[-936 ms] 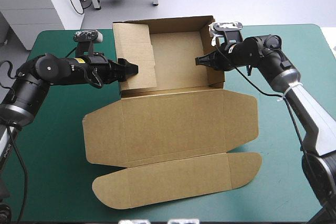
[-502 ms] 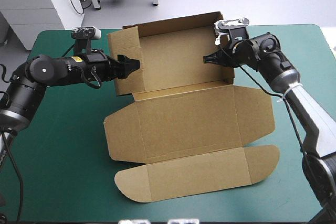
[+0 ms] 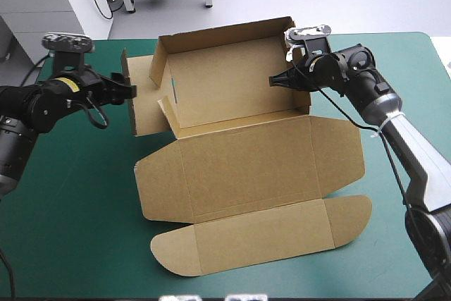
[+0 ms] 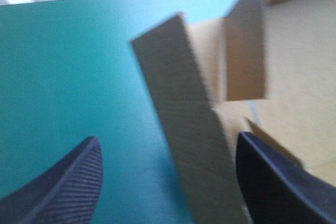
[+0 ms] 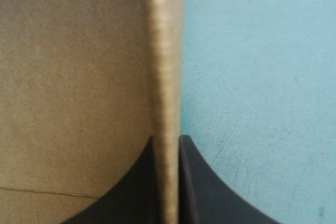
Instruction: Fold the box
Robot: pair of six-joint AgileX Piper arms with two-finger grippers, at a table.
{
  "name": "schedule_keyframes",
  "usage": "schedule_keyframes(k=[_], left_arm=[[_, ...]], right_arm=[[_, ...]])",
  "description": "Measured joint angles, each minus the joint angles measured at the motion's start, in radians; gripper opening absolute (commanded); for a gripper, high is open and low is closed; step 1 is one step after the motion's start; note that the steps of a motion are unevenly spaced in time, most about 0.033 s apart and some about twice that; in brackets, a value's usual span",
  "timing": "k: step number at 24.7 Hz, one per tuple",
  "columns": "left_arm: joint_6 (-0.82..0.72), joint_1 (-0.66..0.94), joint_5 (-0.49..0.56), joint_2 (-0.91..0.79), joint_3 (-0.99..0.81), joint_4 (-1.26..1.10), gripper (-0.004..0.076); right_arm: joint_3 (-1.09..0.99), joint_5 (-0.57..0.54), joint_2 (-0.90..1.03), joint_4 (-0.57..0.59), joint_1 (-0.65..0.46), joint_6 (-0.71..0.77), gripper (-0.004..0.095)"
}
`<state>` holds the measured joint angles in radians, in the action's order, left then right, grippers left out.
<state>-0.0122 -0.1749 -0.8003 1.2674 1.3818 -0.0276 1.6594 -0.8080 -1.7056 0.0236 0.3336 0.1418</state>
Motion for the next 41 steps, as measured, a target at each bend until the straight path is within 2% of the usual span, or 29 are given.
schedule_keyframes(k=[1, 4, 7, 8, 12, 14, 16, 17, 19, 22, 25, 28, 30, 41], left_arm=[[-0.066, 0.04, -0.003, -0.02, 0.0, 0.11, 0.0401], [-0.113, 0.103, -0.022, -0.038, 0.0, 0.219, 0.027], [-0.119, 0.176, -0.064, -0.043, -0.011, 0.268, 0.0033], [-0.111, 0.199, -0.074, -0.043, -0.022, 0.269, -0.0001], [-0.092, 0.286, -0.074, -0.042, -0.118, 0.262, 0.0002], [-0.066, 0.316, -0.032, -0.04, -0.201, 0.203, 0.0002], [0.03, 0.324, 0.006, -0.015, -0.269, 0.052, 0.0002], [0.124, 0.324, 0.009, 0.018, -0.293, -0.063, 0.0002], [0.215, 0.324, 0.008, 0.066, -0.304, -0.202, 0.0002], [0.297, 0.324, 0.02, 0.115, -0.305, -0.407, 0.0002], [0.467, 0.331, 0.021, 0.129, -0.305, -0.669, 0.0002], [0.669, 0.331, -0.032, 0.131, -0.305, -0.95, -0.0003], [0.733, 0.331, -0.064, 0.131, -0.305, -1.042, -0.0003], [0.881, 0.331, -0.252, 0.131, -0.305, -1.299, -0.0006]], right_arm=[[0.0, 0.0, 0.0, 0.0, 0.0, -0.001, -0.002], [0.0, 0.0, 0.0, -0.005, 0.0, -0.002, -0.002], [0.0, -0.003, 0.0, -0.042, 0.0, -0.034, -0.002], [0.0, -0.004, 0.0, -0.065, 0.0, -0.051, -0.002], [0.0, -0.016, 0.001, -0.157, 0.0, -0.121, -0.002], [0.001, -0.029, 0.001, -0.194, 0.0, -0.158, -0.002], [0.001, -0.037, 0.001, -0.234, 0.0, -0.19, -0.002], [0.001, -0.043, 0.001, -0.258, 0.0, -0.212, -0.002], [0.001, -0.053, 0.001, -0.27, 0.0, -0.232, -0.002], [0.001, -0.064, 0.001, -0.271, 0.0, -0.243, -0.002], [0.001, -0.066, 0.001, -0.231, -0.002, -0.234, -0.002], [0.001, -0.065, 0.001, -0.199, -0.004, -0.198, -0.002], [0.001, -0.065, 0.001, -0.176, -0.004, -0.176, -0.002], [0.002, -0.064, 0.002, -0.137, -0.001, -0.142, -0.0017]])
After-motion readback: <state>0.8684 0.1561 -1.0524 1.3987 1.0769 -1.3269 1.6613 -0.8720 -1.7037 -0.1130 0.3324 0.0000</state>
